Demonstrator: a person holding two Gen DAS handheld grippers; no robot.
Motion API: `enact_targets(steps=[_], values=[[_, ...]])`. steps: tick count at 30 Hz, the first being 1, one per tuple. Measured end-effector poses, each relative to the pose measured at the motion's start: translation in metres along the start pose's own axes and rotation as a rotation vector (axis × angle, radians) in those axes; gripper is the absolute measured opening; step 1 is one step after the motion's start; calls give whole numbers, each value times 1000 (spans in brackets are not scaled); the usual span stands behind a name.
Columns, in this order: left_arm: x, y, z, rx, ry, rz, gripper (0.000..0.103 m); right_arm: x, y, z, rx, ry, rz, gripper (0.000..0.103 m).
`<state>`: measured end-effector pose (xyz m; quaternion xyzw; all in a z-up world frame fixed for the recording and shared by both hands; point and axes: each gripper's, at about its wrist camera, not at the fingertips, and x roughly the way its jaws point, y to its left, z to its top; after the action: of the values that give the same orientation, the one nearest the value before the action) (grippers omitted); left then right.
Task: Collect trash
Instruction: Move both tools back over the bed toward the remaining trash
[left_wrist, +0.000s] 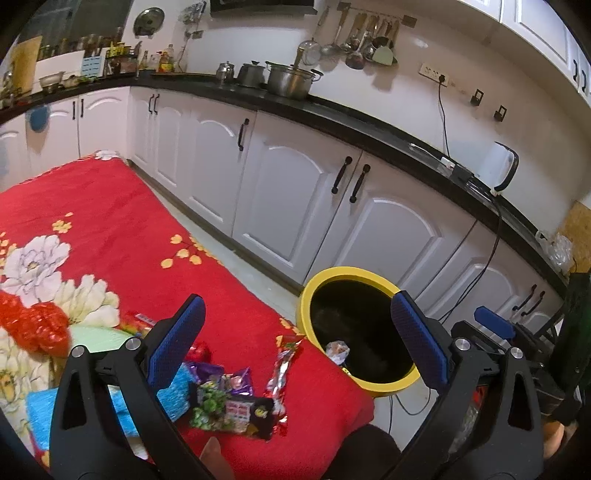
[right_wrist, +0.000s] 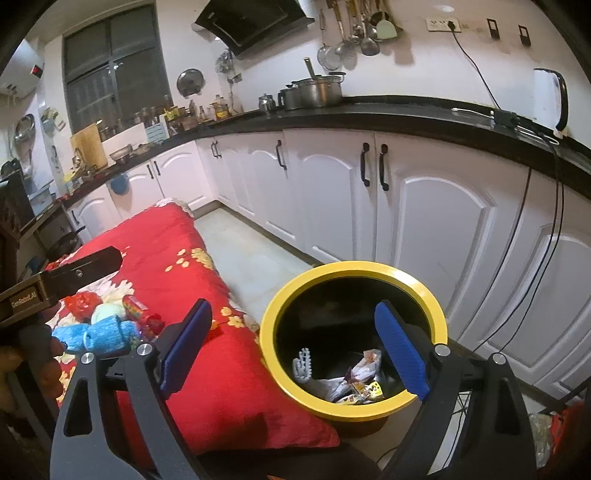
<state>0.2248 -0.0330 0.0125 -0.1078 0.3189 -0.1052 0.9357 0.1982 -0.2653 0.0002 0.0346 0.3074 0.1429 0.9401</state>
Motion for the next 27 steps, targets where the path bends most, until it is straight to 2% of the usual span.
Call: enact_targets(steps=[18, 27], values=[[-37, 37, -12, -20, -27, 75, 92, -9, 47, -4, -74, -4, 72, 87], [-51, 71, -17, -52, -33, 133, 92, -4, 73, -10, -124, 19, 101, 87]])
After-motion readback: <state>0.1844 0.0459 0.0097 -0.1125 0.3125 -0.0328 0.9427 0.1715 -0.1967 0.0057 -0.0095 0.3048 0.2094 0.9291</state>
